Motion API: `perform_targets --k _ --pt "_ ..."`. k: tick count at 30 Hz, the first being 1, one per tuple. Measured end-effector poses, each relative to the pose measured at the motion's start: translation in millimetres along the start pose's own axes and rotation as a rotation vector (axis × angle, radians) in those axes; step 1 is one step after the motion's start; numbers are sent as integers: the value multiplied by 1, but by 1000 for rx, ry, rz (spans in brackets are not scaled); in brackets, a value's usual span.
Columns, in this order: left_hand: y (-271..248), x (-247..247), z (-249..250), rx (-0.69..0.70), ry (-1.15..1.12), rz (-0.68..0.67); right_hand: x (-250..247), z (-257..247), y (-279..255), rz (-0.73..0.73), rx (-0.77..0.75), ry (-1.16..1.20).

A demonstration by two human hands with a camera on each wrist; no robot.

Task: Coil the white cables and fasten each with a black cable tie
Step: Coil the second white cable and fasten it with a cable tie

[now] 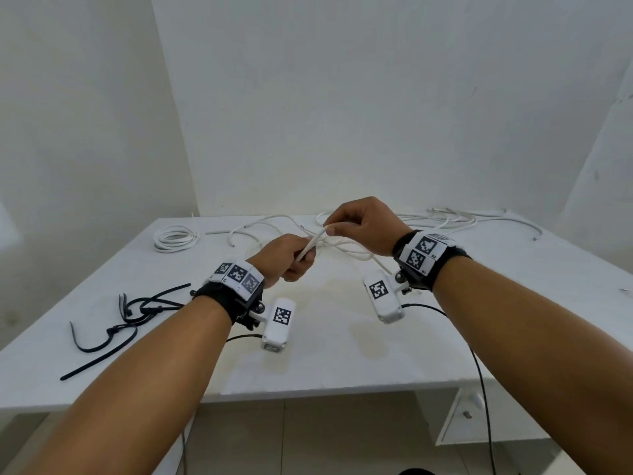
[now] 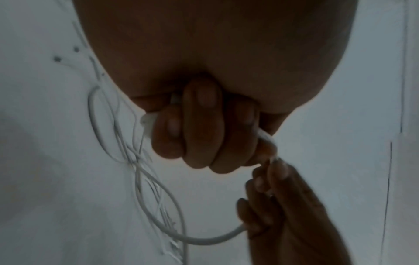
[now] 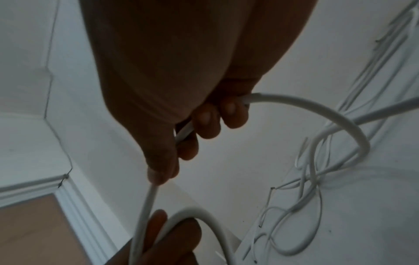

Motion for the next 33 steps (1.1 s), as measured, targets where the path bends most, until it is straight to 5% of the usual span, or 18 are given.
perform_targets --k 6,12,20,29,33 --pt "-7 11 6 36 -485 -310 5 -11 -3 72 2 127" --pt "-11 15 10 65 -711 -354 15 -8 -4 92 19 206" --pt "-14 18 22 143 -769 -261 38 5 -17 110 63 369" --pt "-15 15 23 132 -611 -37 34 1 -6 9 -32 -139" --pt "-16 18 25 75 -793 -112 36 2 -6 5 -44 -150"
Point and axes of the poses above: each hand's wrist, its own y-axis towards the middle knuckle, its own x-axis out of the palm, z = x × y, the point moved 2 cm from there along y, towards the middle knuckle, and after that the axes turned 10 degrees about -x, right-handed, at the moved point
